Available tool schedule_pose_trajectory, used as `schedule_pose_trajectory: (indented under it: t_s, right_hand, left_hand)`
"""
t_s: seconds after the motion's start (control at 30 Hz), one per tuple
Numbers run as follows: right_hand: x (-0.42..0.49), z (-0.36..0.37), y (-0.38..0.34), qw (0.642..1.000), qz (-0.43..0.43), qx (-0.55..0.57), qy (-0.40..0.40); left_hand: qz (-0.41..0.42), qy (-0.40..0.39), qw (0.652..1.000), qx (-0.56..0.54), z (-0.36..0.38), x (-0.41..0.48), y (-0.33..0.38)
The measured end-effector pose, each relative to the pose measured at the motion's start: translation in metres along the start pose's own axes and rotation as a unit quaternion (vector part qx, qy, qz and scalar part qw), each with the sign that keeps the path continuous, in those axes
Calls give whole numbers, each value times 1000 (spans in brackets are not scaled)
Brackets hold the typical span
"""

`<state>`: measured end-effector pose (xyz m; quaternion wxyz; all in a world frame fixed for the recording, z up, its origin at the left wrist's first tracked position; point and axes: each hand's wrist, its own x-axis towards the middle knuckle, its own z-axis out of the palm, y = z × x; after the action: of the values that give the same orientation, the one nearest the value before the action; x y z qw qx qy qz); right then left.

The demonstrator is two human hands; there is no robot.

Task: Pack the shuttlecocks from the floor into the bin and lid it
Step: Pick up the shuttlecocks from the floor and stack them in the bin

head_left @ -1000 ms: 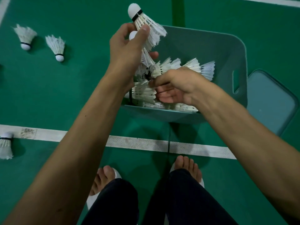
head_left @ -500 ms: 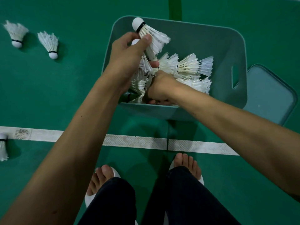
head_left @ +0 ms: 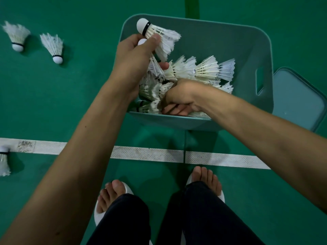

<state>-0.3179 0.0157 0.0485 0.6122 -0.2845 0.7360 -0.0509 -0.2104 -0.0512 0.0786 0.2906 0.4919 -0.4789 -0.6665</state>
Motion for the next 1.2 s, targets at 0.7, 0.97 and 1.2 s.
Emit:
schedule_pose_trajectory:
  t_s: [0.7, 0.97, 1.2]
  right_hand:
    - [8, -4, -6, 977, -54, 125, 161]
    - [12, 10, -11, 976, -56, 183, 108]
    - [1, 1, -17, 959, -44, 271, 67]
  left_hand:
    - [-18, 19, 1000, 13, 3, 1, -7]
    - [-8, 38, 999, -12, 5, 2, -1]
    - [0, 45, 999, -27, 3, -3, 3]
